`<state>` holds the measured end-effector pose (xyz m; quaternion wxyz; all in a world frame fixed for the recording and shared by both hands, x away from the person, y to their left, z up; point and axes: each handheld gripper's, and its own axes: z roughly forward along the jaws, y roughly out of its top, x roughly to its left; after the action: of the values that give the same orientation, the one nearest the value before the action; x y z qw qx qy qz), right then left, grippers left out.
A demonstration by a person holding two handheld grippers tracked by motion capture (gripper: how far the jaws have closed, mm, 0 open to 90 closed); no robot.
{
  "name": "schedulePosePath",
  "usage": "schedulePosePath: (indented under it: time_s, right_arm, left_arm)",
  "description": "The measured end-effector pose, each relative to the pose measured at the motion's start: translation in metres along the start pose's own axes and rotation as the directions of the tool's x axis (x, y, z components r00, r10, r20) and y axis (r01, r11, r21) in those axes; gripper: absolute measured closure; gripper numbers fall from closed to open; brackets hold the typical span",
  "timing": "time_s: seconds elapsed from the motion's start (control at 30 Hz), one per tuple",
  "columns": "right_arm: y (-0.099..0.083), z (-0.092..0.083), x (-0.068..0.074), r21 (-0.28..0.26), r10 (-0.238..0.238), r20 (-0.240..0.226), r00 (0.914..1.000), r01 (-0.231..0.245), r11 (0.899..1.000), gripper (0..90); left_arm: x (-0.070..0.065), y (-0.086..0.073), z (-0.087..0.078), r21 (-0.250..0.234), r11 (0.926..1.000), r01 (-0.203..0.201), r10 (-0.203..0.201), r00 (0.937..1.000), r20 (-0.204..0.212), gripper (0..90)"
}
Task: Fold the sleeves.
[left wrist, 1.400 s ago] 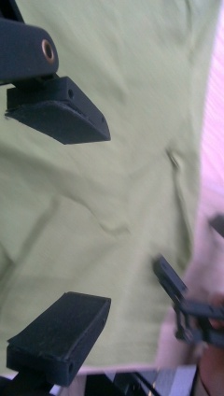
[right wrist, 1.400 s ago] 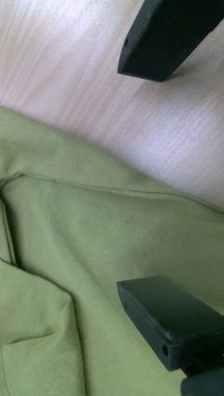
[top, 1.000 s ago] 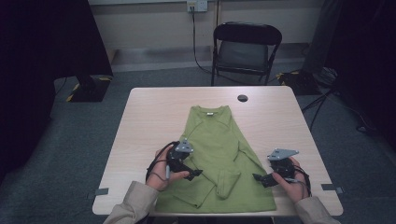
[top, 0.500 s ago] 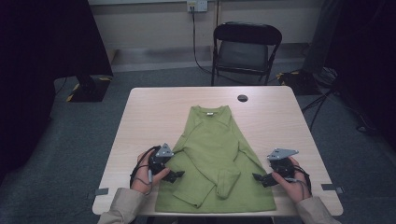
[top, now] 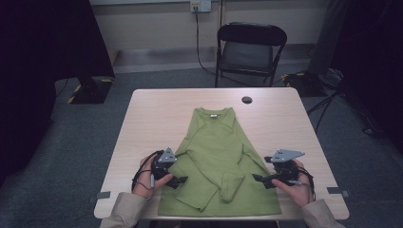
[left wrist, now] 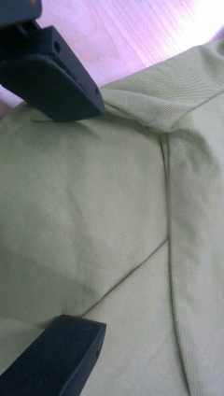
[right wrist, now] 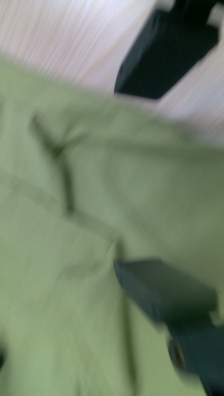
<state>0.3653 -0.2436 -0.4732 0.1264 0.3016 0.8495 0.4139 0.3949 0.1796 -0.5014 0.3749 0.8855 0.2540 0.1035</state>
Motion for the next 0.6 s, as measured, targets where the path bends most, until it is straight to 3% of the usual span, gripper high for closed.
schedulePosePath:
  time_s: [0.1, 0.2, 0.3, 0.37, 0.47, 0.6]
  right_arm:
    - [0.010, 0.007, 0.012, -0.020, -0.035, -0.097, 0.9947, 0.033, 0.999, 33.0]
    - [0.022, 0.023, 0.026, -0.009, -0.062, -0.183, 0.9812, 0.061, 0.998, 42.0]
    - [0.030, 0.042, 0.035, 0.005, -0.070, -0.241, 0.9681, 0.073, 0.997, 49.4]
    - [0.033, 0.047, 0.038, 0.015, -0.077, -0.246, 0.9662, 0.084, 0.996, 50.2]
    - [0.036, 0.063, 0.042, 0.077, -0.095, -0.237, 0.9669, 0.116, 0.990, 53.7]
    - [0.031, 0.066, 0.041, 0.106, -0.082, -0.264, 0.9612, 0.113, 0.988, 77.4]
  left_arm:
    - [0.000, 0.000, 0.000, 0.000, 1.0000, 0.002, -0.002, 1.0000, 0.001, 0.0]
    - [0.000, 0.000, 0.000, 0.000, 1.0000, 0.003, -0.003, 1.0000, 0.000, 0.0]
    - [0.000, 0.000, 0.000, 0.000, 1.0000, 0.003, -0.003, 1.0000, 0.001, 0.0]
    - [0.000, 0.000, 0.000, 0.000, 1.0000, 0.003, -0.003, 1.0000, 0.001, 0.0]
    - [0.000, 0.000, 0.000, 0.000, 1.0000, 0.003, -0.003, 1.0000, 0.001, 0.0]
    - [0.000, 0.000, 0.000, 0.000, 1.0000, 0.003, -0.003, 1.0000, 0.001, 0.0]
